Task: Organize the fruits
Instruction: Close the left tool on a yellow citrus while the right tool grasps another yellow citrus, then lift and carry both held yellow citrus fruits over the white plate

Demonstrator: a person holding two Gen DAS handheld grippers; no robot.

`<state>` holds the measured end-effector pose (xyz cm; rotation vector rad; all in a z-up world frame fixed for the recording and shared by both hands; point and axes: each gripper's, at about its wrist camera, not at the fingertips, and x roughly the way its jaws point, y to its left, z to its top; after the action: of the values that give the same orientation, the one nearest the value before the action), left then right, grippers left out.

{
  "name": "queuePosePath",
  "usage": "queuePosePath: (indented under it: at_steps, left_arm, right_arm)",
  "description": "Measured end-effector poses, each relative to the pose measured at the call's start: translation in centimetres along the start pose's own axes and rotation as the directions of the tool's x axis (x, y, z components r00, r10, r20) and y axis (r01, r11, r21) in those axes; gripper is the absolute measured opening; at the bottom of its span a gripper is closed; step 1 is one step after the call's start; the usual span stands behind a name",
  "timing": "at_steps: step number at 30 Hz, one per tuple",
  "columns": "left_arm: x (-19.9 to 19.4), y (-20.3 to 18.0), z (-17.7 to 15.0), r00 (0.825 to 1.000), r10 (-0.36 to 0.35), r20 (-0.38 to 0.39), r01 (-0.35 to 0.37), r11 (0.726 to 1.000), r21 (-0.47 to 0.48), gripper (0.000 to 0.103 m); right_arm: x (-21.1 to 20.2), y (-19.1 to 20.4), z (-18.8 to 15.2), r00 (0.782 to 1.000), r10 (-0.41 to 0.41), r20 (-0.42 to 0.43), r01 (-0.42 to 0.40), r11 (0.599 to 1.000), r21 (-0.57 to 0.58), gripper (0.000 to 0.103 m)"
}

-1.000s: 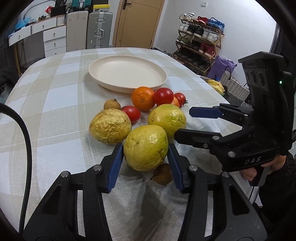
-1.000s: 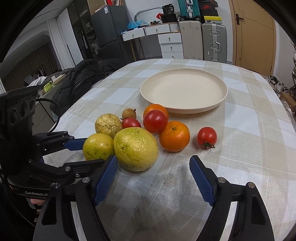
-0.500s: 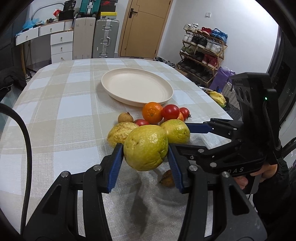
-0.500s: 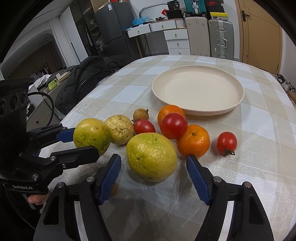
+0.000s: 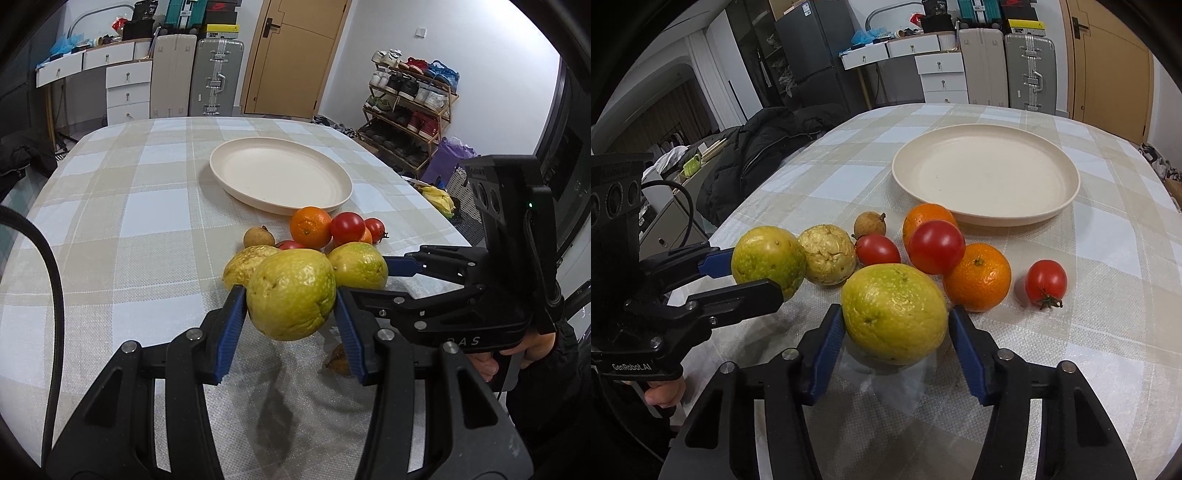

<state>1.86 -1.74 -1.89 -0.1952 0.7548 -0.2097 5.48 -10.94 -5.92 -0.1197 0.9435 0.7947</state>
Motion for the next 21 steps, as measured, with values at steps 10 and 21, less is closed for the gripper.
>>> queuePosePath:
  at_steps: [10, 21]
  left_arm:
    - [0.0, 0.2, 0.2, 1.0, 0.009, 0.012, -0.009, 1.0, -0.01, 0.046]
    - [-0.5, 0.0, 0.5, 0.998, 0.034, 0.053, -0.033, 0.999, -0.009, 0.046]
  right_arm:
    - [-0.7, -0.2, -0.5, 0.999, 0.008, 0.031, -0.008, 1.0, 0.01, 0.055]
    - [-4.5, -1.1, -0.8, 0.988, 0.031, 0.153, -0.034, 0.999, 0.017, 0.055]
